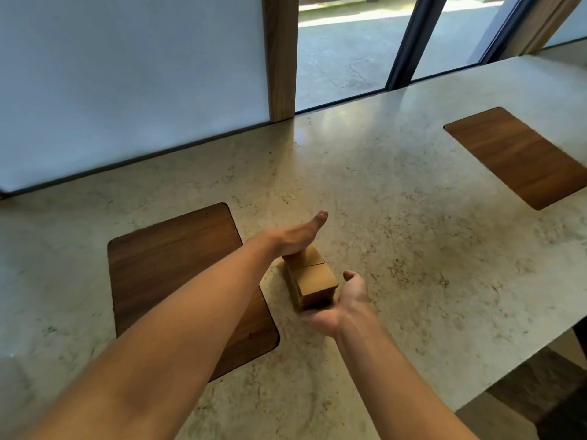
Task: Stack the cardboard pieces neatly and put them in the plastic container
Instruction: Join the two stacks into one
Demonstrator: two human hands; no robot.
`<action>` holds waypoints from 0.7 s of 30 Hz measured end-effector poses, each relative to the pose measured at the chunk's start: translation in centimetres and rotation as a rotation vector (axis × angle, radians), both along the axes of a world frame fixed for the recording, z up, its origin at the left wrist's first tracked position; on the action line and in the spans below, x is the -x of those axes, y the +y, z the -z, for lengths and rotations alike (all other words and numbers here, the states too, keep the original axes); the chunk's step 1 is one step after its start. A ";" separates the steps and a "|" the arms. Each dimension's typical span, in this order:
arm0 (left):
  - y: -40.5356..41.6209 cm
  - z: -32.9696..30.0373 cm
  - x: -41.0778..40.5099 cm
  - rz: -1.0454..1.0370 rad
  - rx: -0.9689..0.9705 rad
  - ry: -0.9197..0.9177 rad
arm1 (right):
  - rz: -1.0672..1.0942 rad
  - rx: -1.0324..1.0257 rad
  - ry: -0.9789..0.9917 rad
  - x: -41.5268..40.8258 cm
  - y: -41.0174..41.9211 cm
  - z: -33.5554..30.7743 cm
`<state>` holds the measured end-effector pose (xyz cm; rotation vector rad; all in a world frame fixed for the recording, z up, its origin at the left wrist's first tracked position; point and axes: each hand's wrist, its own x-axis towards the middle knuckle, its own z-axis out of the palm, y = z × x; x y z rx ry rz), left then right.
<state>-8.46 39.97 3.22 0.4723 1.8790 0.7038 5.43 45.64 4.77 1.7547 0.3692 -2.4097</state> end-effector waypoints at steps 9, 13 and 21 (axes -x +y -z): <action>-0.5 0.0 -0.5 -0.050 -0.018 -0.012 | 0.037 0.018 -0.005 0.7 0.3 0.5; -0.5 0.3 -0.2 -0.063 -0.019 0.000 | 0.000 0.082 0.018 0.2 1.0 0.7; -2.3 0.4 1.1 -0.383 -0.073 0.098 | -0.267 -0.224 -0.074 -2.5 4.5 3.1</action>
